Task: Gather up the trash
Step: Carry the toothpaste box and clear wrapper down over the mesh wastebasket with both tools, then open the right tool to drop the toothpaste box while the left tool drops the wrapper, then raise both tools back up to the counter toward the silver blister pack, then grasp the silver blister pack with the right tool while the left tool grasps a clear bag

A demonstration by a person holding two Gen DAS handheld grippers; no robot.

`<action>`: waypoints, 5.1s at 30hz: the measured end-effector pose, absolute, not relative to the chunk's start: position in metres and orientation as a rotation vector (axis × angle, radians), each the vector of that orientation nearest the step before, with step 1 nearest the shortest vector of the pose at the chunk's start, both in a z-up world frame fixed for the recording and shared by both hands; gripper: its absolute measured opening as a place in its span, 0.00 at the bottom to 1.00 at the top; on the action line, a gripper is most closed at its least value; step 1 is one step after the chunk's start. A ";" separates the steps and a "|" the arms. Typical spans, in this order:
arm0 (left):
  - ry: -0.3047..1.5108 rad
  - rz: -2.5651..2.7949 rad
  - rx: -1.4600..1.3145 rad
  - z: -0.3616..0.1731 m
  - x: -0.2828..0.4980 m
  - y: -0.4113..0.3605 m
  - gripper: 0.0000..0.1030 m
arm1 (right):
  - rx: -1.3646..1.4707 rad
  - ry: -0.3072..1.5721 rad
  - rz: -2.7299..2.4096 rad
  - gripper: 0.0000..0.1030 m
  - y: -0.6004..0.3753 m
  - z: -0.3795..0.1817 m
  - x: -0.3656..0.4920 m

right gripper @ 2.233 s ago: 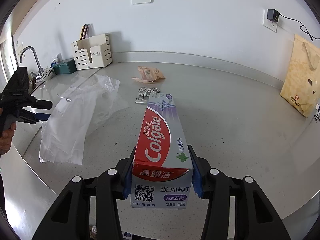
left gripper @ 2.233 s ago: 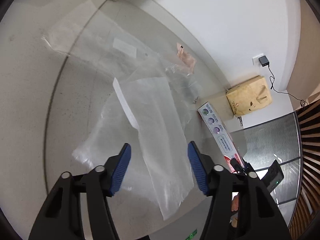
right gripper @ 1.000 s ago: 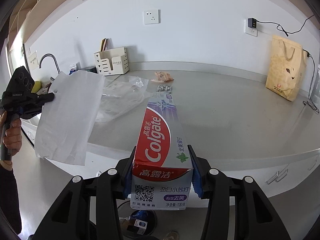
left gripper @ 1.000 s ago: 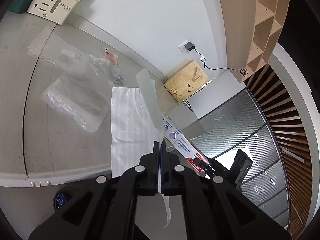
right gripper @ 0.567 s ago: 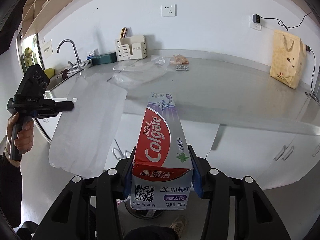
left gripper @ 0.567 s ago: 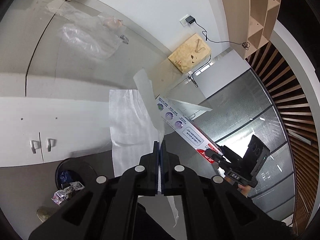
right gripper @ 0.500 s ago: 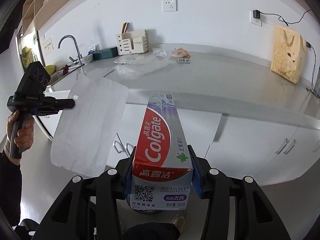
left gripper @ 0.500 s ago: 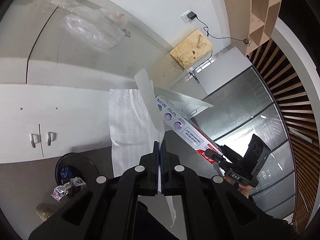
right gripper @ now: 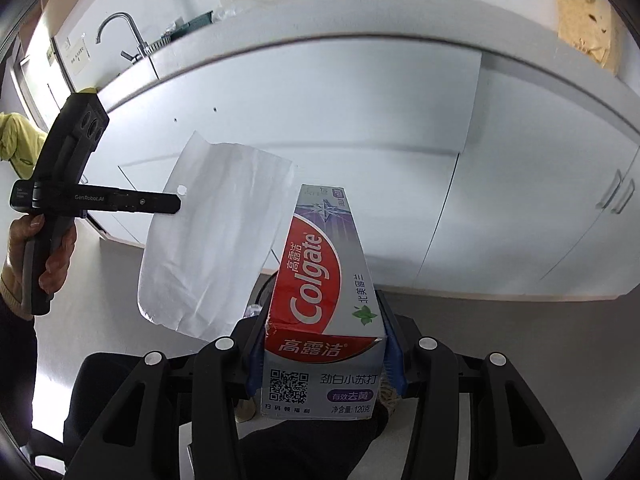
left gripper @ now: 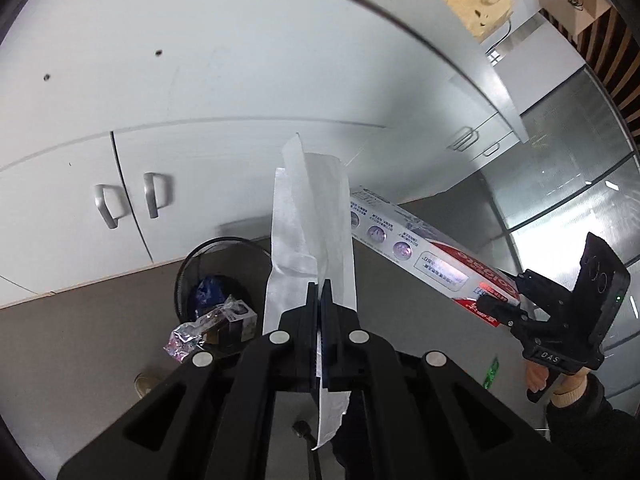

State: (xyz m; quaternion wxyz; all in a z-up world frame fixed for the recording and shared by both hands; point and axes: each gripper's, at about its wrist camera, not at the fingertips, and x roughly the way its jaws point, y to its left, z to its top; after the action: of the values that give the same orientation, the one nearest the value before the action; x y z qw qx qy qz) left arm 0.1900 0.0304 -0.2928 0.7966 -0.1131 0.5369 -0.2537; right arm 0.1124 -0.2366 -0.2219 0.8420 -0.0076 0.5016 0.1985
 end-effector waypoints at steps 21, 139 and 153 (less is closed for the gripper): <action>1.501 -0.303 -0.187 -0.566 0.273 0.038 0.02 | -0.082 1.403 0.494 0.48 -0.181 -0.462 0.203; 0.944 -0.357 -0.014 -0.118 0.484 0.092 0.16 | -0.048 0.842 0.354 0.94 -0.197 -0.054 0.548; 0.719 -0.328 -0.089 -0.079 0.429 0.129 0.04 | -0.062 0.964 0.283 0.94 -0.159 -0.088 0.629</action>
State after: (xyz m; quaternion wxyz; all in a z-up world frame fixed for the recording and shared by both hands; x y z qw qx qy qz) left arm 0.4290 0.1293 -0.0786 0.9220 -0.0435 0.3499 -0.1597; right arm 0.6289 -0.1591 -0.0878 0.8761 -0.0296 0.4617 0.1356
